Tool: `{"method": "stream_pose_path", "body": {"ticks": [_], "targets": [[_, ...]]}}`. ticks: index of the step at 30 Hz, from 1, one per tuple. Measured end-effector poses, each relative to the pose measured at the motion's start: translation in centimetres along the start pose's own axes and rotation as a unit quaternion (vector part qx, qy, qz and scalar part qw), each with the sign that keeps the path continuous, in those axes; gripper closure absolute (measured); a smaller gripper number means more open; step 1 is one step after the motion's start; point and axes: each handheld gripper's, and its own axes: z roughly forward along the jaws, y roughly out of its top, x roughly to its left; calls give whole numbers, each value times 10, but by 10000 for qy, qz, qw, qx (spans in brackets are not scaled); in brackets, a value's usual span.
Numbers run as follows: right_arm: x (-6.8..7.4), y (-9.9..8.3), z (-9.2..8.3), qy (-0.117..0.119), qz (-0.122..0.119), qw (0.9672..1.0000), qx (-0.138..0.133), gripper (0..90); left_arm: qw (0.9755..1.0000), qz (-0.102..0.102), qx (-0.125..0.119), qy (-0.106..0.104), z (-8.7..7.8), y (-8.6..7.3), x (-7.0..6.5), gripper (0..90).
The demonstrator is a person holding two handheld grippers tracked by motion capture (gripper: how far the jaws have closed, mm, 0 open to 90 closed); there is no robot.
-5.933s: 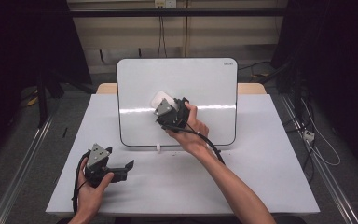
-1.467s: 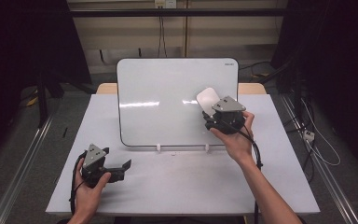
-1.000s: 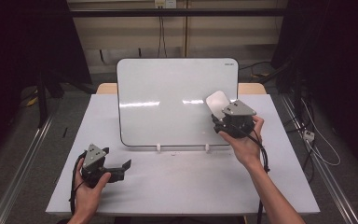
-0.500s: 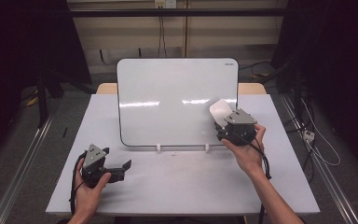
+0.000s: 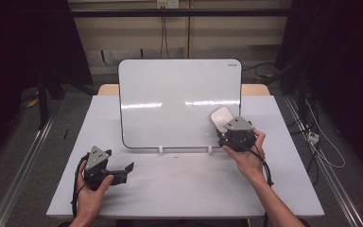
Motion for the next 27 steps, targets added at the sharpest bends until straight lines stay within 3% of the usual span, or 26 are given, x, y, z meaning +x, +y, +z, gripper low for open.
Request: {"method": "stream_pose_path", "body": {"ticks": [14, 27], "targets": [[6, -3, 8, -128, -56, 9999, 81, 317, 10000, 2, 6, 17, 0, 0, 0, 48], [4, -4, 10, -33, 1, 9999, 102, 305, 10000, -46, 49, -3, 4, 0, 0, 48]]}}
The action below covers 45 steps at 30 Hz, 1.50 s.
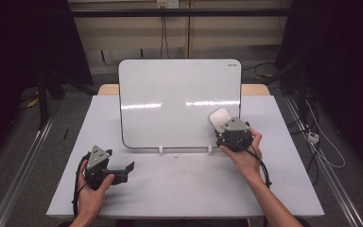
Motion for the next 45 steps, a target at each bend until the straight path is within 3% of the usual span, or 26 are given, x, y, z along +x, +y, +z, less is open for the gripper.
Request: {"method": "stream_pose_path", "body": {"ticks": [2, 8, 20, 23, 32, 37, 45], "targets": [[-3, -1, 1, 120, 114, 9999, 19, 298, 10000, 3, 14, -2, 1, 0, 0, 48], [-3, 0, 0, 142, 98, 9998, 16, 283, 10000, 27, 28, -9, 0, 0, -2, 48], [-9, 1, -4, 336, 401, 9986, -58, 89, 10000, 21, 5, 2, -4, -1, 2, 48], [-11, 1, -5, 486, 549, 9973, -92, 78, 10000, 12, -17, -13, -4, -1, 1, 48], [-12, -1, -13, 743, 672, 9949, -140, 58, 10000, 68, 0, -52, 0, 1, -1, 48], [-16, -3, -17, 715, 742, 9945, -175, 60, 10000, 85, 6, -41, -1, 0, -1, 48], [-21, -8, -24, 861, 931, 9917, -211, 63, 10000, 49, -22, 17, -2, 1, 1, 48]]}}
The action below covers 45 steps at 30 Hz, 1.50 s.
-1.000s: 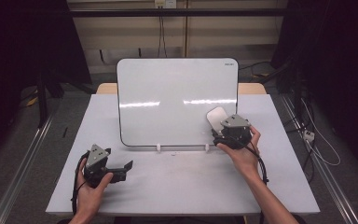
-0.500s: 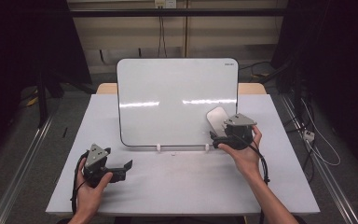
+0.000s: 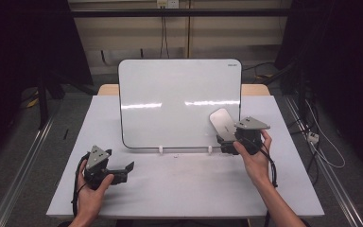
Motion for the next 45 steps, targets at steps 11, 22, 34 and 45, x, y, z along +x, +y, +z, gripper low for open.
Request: {"method": "stream_pose_path", "body": {"ticks": [11, 22, 34, 45], "targets": [[-2, -12, -13, -77, 84, 9999, -63, 71, 10000, -31, -37, 54, -2, 0, 2, 48], [-8, -26, -27, -233, 172, 9995, -124, 80, 9999, -68, -80, 110, -4, 0, 3, 47], [-13, -47, -38, -370, 364, 9985, -146, 90, 9999, -46, -77, 131, -4, 0, 3, 47], [-15, -70, -45, -333, 448, 9984, -13, 97, 9998, -87, -84, 155, -4, 0, 3, 47]]}}
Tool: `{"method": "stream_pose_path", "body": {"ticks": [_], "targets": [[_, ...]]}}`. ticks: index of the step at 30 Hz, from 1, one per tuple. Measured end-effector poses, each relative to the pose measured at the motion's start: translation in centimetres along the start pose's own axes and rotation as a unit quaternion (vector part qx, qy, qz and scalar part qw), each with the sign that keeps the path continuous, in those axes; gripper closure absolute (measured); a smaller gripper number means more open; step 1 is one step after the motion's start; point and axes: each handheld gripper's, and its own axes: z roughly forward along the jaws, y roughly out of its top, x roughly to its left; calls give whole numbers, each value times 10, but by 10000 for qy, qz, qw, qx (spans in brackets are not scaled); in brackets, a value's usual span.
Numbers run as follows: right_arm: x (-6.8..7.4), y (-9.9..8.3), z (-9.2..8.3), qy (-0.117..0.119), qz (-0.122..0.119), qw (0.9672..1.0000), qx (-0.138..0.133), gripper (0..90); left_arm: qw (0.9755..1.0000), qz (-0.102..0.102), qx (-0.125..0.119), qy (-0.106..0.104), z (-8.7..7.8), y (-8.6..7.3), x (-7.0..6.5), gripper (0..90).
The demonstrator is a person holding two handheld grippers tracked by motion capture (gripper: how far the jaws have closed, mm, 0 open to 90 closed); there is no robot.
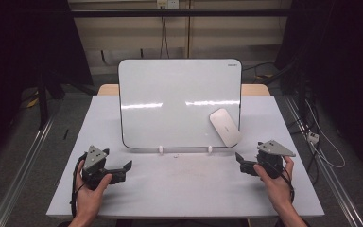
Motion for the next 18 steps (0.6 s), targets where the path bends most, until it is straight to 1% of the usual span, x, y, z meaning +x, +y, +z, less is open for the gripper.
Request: {"method": "stream_pose_path", "body": {"ticks": [3, 5, 7, 9, 11, 12, 15, 18], "targets": [[-1, -6, -3, -2, 34, 10000, 32, 97, 10000, -2, 0, 16, 0, 0, 0, 47], [-2, -10, -5, -20, 83, 10000, 26, 97, 10000, 8, 7, 10, 1, 0, 0, 47], [-3, -13, -7, -42, 78, 10000, 27, 97, 10000, 14, 3, 19, 1, 0, 0, 47], [-5, -16, -10, -23, 127, 9999, -7, 97, 10000, 12, -5, 21, 0, 0, 0, 47], [-6, -20, -12, -77, 201, 9998, -51, 97, 10000, 0, -3, 34, 0, 0, 0, 47], [-7, -22, -13, -102, 185, 9998, -56, 95, 10000, 1, -5, 35, -1, 0, 0, 46], [-4, -26, -13, -110, 206, 9997, -20, 96, 10000, -45, -30, 48, -2, 0, 1, 46], [-5, -25, -10, -76, 251, 9997, 7, 96, 10000, -56, 11, 21, 0, 0, 3, 45]]}}
